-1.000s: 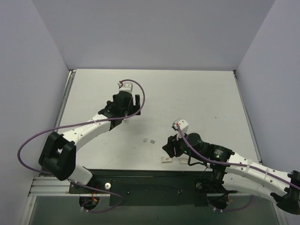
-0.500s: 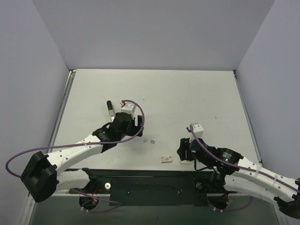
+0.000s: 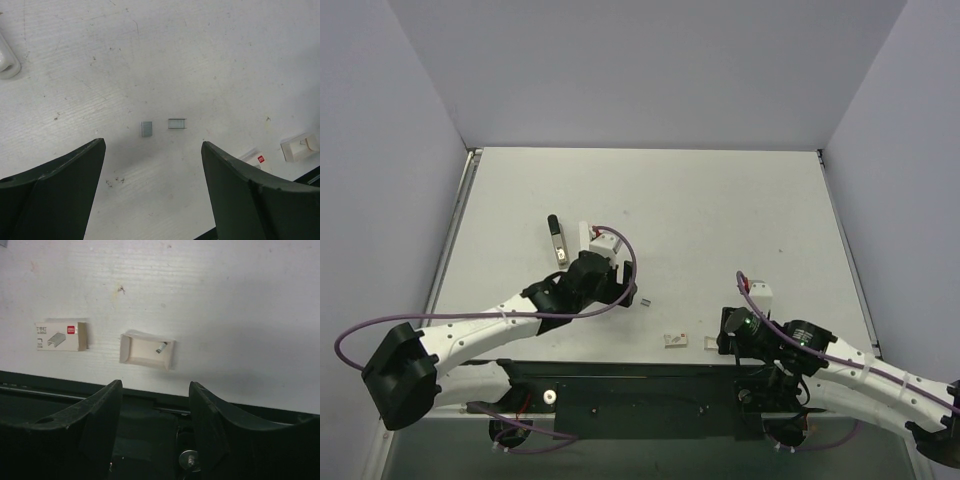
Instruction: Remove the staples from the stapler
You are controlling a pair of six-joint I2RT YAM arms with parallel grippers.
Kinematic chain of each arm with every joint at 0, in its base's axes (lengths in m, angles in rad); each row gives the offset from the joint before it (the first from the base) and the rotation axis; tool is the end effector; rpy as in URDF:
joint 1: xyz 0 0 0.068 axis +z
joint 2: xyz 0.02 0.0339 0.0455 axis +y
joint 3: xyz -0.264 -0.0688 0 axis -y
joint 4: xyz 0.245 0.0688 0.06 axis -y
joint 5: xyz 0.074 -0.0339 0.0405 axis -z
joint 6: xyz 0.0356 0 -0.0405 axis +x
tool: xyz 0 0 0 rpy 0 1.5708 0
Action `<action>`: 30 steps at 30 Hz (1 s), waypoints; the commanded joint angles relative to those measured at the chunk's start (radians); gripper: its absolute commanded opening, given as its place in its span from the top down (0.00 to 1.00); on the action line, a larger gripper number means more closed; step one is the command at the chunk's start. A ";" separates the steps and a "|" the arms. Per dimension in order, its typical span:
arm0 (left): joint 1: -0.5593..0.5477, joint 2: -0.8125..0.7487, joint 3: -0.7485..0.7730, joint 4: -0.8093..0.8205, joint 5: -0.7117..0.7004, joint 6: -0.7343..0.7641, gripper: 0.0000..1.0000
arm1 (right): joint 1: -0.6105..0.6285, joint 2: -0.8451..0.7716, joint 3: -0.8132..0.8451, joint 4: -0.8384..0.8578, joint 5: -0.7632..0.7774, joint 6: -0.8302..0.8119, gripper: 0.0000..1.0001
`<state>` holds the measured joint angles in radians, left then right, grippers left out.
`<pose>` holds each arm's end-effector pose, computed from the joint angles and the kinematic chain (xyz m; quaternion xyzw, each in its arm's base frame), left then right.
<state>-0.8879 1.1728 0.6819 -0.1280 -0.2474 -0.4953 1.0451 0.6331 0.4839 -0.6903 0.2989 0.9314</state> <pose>0.1648 -0.1888 0.2313 0.1166 0.8762 -0.2055 0.4202 0.0746 0.1076 0.2122 0.0007 0.9250 0.2188 0.3106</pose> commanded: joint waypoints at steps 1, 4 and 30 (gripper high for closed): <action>-0.005 -0.047 -0.007 0.045 0.025 -0.006 0.11 | 0.012 0.013 -0.036 -0.066 0.020 0.087 0.49; -0.006 -0.062 -0.013 0.048 0.036 -0.005 0.11 | 0.010 0.022 -0.039 -0.063 0.011 0.099 0.49; -0.006 -0.082 -0.025 0.087 0.088 0.015 0.11 | 0.020 0.301 -0.039 0.048 -0.021 0.076 0.48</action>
<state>-0.8890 1.0931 0.6472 -0.0971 -0.1768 -0.4934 1.0557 0.8780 0.4145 -0.6361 0.2554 1.0241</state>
